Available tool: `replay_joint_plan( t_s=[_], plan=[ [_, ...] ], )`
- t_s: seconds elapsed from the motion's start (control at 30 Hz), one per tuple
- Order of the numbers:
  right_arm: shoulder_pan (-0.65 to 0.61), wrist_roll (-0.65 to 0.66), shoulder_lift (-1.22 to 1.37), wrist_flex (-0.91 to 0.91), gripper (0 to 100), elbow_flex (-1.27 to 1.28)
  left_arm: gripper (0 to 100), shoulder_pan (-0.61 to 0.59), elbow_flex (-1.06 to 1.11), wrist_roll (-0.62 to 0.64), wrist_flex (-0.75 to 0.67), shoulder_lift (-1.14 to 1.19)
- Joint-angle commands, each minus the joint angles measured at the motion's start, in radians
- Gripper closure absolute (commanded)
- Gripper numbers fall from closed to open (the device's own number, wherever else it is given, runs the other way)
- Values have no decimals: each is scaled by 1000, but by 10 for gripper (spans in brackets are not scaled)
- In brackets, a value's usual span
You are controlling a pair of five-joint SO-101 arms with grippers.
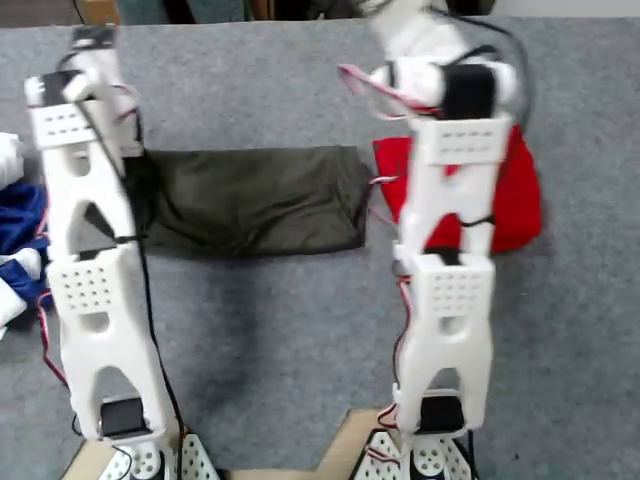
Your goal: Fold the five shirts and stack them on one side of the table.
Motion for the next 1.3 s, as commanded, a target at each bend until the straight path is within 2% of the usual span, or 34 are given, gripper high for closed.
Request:
replay_joint_plan(
  t_s=[0.0,0.17,0.37,0.7,0.97,1.13,1.27],
  plan=[
    [114,-21,-74,-48,984,-35,971,111,108,11,2,-157],
    [247,-14,-93,-46,982,-35,971,260,205,12,-2,-249],
    [345,38,-93,-69,982,-35,971,410,206,172,-23,-247],
    [373,57,-93,-72,983,-35,971,590,203,338,-160,-249],
    [373,57,-93,-68,983,-35,971,665,214,433,-318,-244],
    [373,57,-93,-68,982,-35,970,659,209,493,-437,-161],
    [373,57,-94,-66,982,-35,970,657,209,506,-465,-114]
  ],
)
